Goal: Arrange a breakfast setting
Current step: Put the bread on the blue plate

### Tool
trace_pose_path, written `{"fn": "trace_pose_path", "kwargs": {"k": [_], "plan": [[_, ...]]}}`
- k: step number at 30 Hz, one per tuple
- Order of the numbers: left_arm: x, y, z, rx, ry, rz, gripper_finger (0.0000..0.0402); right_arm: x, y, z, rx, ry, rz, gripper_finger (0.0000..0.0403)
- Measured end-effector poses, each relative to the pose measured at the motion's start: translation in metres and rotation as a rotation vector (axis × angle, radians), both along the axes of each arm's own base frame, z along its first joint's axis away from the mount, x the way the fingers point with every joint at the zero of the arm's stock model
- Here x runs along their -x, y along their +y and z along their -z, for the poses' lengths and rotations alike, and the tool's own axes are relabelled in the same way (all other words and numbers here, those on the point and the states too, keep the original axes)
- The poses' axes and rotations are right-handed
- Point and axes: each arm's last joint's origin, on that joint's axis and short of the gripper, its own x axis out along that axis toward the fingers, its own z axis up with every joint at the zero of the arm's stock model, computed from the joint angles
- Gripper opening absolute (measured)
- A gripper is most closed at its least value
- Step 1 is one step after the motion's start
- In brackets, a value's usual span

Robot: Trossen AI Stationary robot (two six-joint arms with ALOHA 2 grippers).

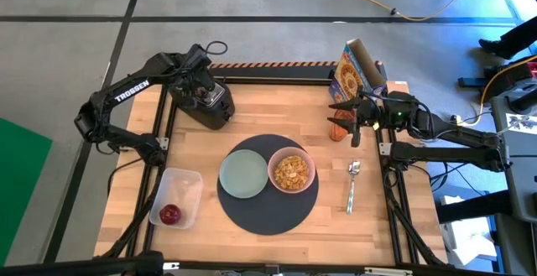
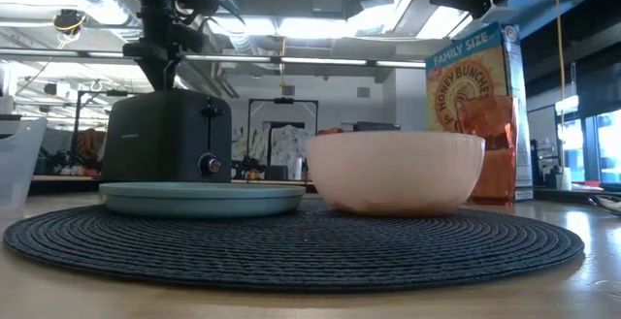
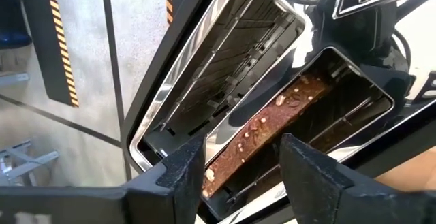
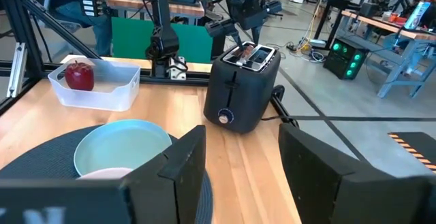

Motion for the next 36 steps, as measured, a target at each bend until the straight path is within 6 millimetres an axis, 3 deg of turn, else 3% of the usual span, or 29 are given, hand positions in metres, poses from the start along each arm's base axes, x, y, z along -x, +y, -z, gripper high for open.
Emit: {"fn": "trace_pose_path", "kwargs": {"k": [7,15,36], "plan": [[0.000,0.000,0.000,0.004,-0.004,0.000,0.0151,0.000,0.000,0.000,0.000,0.002,0.000,0.0174],[0.003,0.001,0.018,0.022,0.019,-0.016,0.0151,0.000,0.000,0.001,-0.002,0.008,0.000,0.0174],[0.003,-0.008,0.018,0.013,0.069,0.006,0.0118,0.000,-0.001,0.001,0.002,0.009,0.027,0.0174]]}}
